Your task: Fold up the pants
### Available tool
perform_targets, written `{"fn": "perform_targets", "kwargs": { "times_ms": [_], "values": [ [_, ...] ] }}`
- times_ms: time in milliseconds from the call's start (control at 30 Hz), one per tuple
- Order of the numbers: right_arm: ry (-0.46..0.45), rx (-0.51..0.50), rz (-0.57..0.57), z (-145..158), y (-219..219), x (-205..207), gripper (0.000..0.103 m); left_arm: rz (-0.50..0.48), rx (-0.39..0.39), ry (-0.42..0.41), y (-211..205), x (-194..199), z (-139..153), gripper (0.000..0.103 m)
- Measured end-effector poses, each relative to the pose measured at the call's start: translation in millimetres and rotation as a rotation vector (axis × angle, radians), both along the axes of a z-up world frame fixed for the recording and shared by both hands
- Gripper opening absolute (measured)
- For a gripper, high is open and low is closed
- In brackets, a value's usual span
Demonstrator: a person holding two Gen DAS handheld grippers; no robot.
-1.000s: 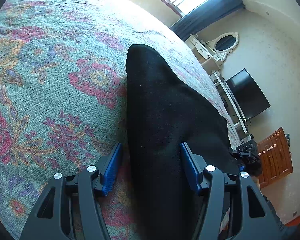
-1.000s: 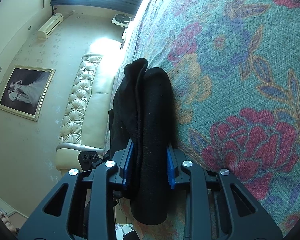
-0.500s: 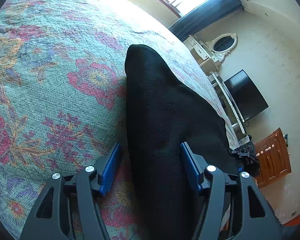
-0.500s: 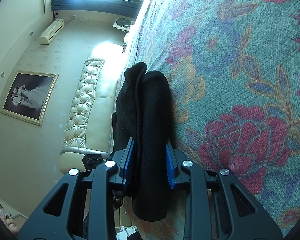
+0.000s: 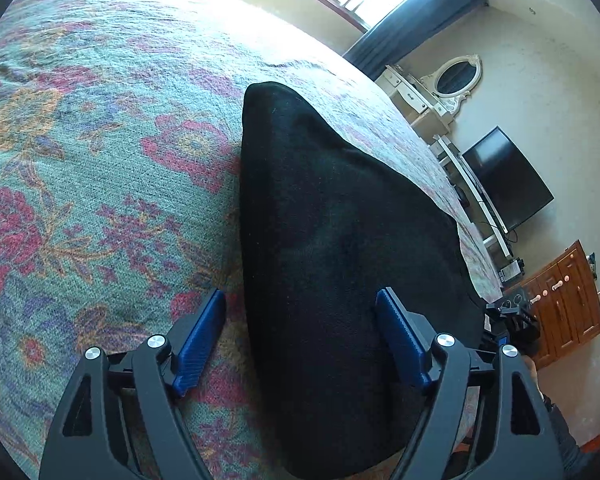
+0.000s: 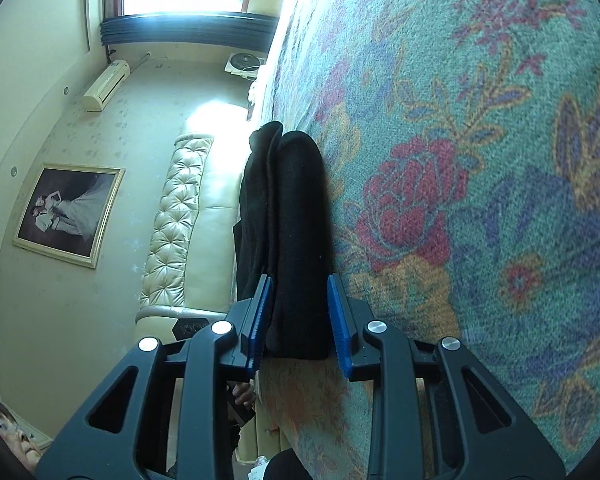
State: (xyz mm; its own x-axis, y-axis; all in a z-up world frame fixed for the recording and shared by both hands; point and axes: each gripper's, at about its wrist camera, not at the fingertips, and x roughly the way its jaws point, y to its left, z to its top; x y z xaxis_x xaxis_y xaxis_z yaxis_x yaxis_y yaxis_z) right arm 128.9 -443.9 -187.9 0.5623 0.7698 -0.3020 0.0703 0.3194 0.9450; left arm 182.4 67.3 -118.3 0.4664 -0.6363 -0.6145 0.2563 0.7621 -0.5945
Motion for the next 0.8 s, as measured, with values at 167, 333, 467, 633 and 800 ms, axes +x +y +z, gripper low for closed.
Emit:
{"fn": "perform_targets", "kwargs": {
  "times_ms": [167, 333, 467, 633, 800],
  "values": [
    [-0.001, 0.015, -0.012, -2, 0, -18, 0.029, 0.037, 0.014, 0.012, 4, -17, 3, 0.079],
    [-0.001, 0.025, -0.021, -2, 4, -32, 0.033, 0.053, 0.042, 0.014, 4, -36, 3, 0.079],
    [-0.013, 0.046, -0.039, 0, 9, -47, 0.038, 0.096, 0.037, 0.018, 6, -48, 5, 0.079],
    [-0.015, 0.043, -0.058, 1, 16, -60, 0.039, 0.133, 0.048, 0.026, 5, -60, 7, 0.079],
    [-0.013, -0.098, -0.052, 12, 34, -72, 0.039, 0.162, 0.081, 0.026, 1, -74, 9, 0.079]
  ]
}}
